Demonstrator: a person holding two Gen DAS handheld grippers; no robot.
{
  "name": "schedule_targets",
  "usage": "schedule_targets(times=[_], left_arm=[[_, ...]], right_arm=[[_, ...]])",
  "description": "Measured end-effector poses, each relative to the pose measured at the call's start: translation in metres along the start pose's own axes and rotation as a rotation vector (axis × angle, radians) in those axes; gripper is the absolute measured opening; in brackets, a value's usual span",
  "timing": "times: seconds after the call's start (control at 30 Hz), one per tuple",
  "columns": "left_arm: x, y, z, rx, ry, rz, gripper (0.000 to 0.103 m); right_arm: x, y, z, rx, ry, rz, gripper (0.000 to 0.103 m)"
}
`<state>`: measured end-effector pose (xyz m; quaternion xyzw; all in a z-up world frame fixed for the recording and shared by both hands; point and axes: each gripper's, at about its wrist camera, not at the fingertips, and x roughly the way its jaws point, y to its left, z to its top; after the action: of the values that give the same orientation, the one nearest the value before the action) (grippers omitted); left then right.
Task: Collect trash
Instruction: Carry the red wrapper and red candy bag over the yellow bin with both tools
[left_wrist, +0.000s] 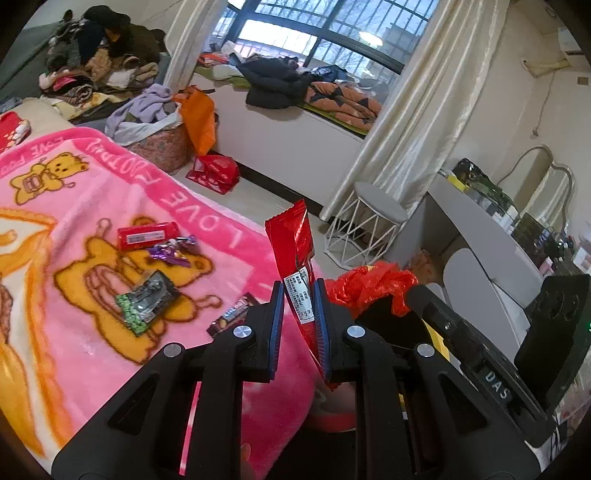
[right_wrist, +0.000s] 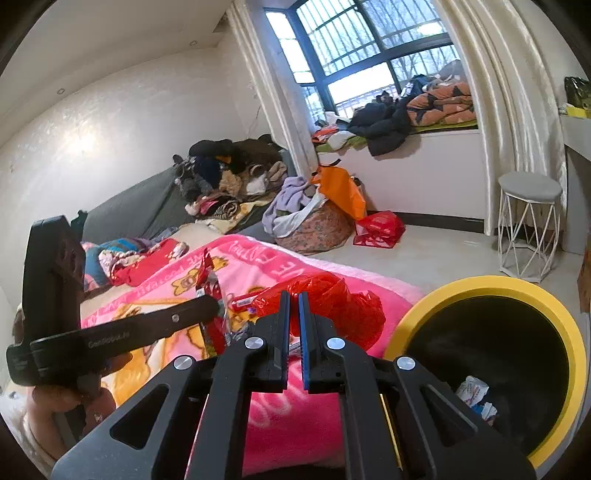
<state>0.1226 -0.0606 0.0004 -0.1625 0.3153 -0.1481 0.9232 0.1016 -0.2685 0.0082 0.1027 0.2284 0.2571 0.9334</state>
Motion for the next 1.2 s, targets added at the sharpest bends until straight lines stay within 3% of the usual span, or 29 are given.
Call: schedule_targets(times=[1.2], left_arm=[[0.056,-0.080,-0.018,0.139,0.100,-0.107,0.012]], right_arm=[[-0.025,-0.084,0.005,0.152,-0.024,-0.212,0.005]])
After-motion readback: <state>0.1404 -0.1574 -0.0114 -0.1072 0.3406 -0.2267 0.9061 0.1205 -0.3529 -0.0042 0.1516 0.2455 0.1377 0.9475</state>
